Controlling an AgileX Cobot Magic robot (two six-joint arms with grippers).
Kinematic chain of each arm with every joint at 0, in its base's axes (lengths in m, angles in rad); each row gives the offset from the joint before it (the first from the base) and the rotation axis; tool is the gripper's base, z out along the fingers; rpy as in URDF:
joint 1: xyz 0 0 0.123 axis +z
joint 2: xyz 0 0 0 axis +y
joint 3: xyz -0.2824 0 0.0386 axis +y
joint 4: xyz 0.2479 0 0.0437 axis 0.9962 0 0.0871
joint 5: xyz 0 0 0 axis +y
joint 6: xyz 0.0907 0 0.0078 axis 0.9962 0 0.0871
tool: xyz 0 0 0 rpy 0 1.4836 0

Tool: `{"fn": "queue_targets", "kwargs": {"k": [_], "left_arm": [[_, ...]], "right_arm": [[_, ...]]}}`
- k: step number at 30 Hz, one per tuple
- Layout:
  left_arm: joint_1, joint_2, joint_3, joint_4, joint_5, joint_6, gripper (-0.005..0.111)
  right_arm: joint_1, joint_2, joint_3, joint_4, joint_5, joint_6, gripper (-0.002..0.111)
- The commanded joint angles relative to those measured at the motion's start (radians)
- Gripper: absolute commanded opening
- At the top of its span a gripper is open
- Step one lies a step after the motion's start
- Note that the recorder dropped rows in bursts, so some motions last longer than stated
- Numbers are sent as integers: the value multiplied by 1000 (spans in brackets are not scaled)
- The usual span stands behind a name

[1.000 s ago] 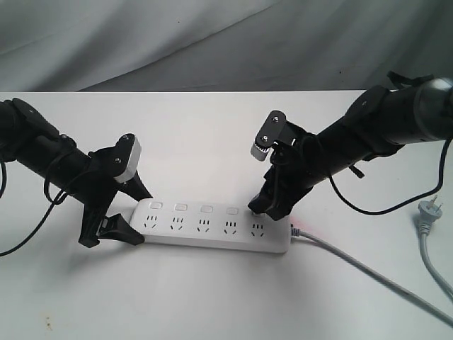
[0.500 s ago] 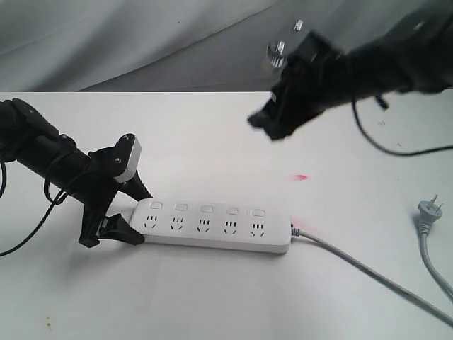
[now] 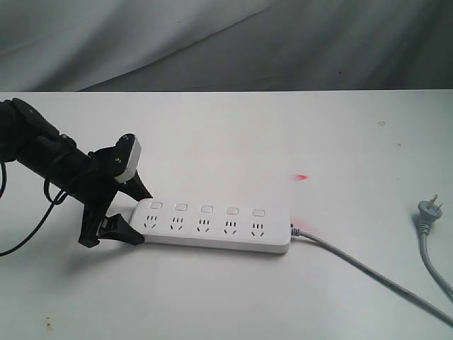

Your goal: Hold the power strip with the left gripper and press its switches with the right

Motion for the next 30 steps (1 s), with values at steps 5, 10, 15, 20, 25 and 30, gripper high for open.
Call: {"fn": "queue_targets", "kwargs": {"k": [5,10,15,20,25,30], "left_arm": [[-7,-5,-3,-7,-3,7,0],[-7,-5,-3,-7,-3,7,0],[-7,-5,-3,-7,-3,7,0],[-7,-5,-3,-7,-3,7,0],[-7,-5,-3,-7,-3,7,0],[-7,-5,-3,-7,-3,7,0]], "right_arm": [[-7,-156,0,-42,108,23,3],[-7,-195,0,-21,164,23,0],[-7,-195,0,-21,161,23,0],[-7,-195,0,-21,159,23,0],[-33,-213,2,40,45,246,0],[-96,-232,2,-312,131,857,0]]}}
